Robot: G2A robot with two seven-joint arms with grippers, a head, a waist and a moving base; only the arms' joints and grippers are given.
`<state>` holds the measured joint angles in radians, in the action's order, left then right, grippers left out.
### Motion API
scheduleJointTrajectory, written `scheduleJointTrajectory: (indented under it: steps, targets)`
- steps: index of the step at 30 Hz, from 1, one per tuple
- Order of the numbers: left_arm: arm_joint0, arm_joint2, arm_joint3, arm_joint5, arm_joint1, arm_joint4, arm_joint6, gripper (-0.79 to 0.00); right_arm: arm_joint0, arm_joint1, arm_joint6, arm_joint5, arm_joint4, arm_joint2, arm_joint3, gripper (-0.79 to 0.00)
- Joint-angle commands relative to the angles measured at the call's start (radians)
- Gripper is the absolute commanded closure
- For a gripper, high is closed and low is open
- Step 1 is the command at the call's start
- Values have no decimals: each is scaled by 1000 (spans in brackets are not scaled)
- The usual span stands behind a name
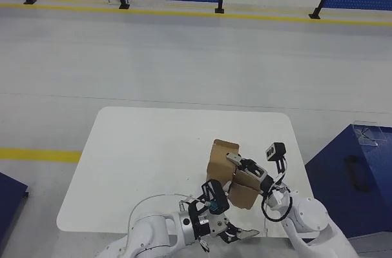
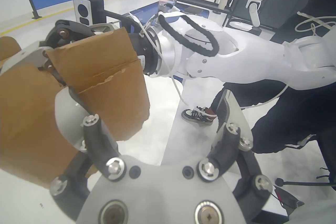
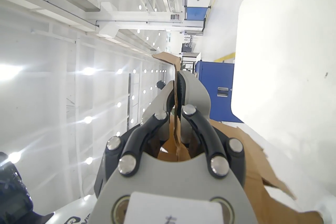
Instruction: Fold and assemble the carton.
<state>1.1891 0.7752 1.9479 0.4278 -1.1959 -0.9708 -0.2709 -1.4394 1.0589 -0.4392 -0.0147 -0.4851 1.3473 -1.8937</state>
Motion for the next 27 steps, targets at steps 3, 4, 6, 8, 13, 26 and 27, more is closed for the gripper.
scheduleJointTrajectory:
  steps: [3,4,6,8,13,26,27]
  targets:
    - [10,5,5,8,2,-2,3,-785,0,0,-2,-1,0,-1,0,0]
    - [10,5,5,8,2,-2,3,-785,0,0,-2,-1,0,-1,0,0]
    - [10,5,5,8,2,-2,3,-785,0,0,-2,-1,0,-1,0,0]
    - [10,5,5,8,2,-2,3,-785,0,0,-2,-1,0,-1,0,0]
    - [57,55,38,-16,11,-46,72,-785,38,12,31,103,-242,20,67,0]
    - [160,147,114,-13,35,-151,150,-785,137,21,20,256,-479,72,219,0]
    - [160,147,114,-13,35,-151,150,-785,137,21,20,256,-479,72,219,0]
